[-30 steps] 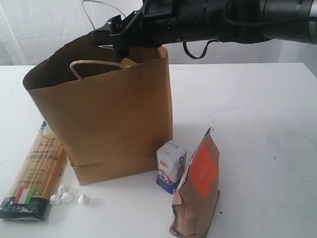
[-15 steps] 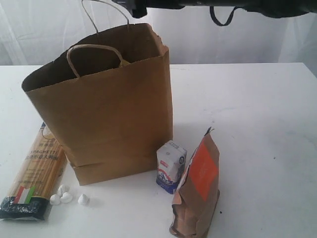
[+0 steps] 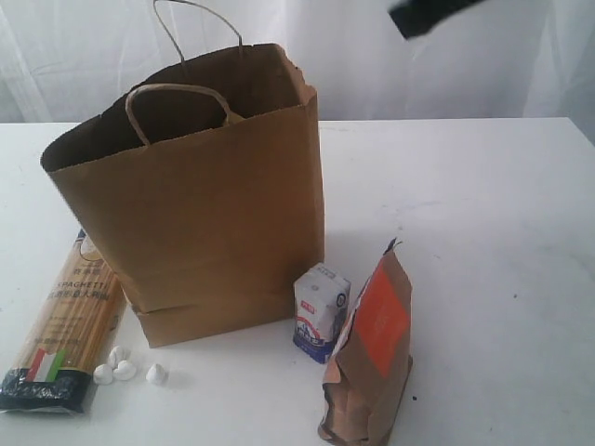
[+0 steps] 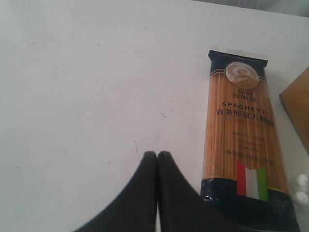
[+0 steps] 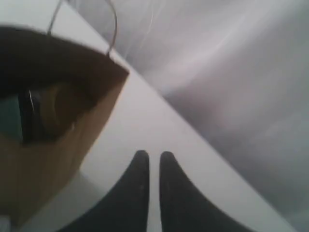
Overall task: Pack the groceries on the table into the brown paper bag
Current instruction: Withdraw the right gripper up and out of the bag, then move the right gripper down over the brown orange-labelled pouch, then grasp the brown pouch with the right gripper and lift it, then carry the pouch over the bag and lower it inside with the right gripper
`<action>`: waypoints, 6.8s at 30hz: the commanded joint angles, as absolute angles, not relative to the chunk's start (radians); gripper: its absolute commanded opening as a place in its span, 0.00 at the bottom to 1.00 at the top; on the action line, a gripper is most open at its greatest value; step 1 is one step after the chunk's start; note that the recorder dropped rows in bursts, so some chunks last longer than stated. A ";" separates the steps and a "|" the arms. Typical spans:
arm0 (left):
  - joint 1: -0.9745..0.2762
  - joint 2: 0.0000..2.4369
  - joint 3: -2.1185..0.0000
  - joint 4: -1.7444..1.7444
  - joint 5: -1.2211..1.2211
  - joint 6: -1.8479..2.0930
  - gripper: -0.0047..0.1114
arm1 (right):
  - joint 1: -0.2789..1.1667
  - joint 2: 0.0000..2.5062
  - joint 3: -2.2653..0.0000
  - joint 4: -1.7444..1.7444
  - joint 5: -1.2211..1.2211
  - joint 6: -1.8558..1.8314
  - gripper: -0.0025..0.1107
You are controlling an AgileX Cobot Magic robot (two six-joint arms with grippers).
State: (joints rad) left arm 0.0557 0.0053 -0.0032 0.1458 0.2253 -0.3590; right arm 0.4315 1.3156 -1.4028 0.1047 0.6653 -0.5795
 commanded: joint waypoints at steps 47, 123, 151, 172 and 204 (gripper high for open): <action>0.058 0.000 0.000 0.143 0.226 -0.359 0.04 | 0.657 1.458 -1.323 0.202 1.102 0.046 0.05; 0.058 0.000 0.000 0.143 0.201 -0.359 0.04 | 0.657 1.401 -1.324 -0.060 1.221 0.198 0.52; 0.058 0.000 0.000 0.143 0.201 -0.359 0.04 | 0.657 1.799 -1.324 0.048 1.221 0.186 0.63; 0.058 0.000 0.000 0.143 0.201 -0.359 0.04 | 0.657 1.560 -1.324 0.105 1.221 0.183 0.19; 0.058 0.000 0.000 0.143 0.201 -0.359 0.04 | 0.657 1.443 -1.656 0.190 0.526 0.182 0.13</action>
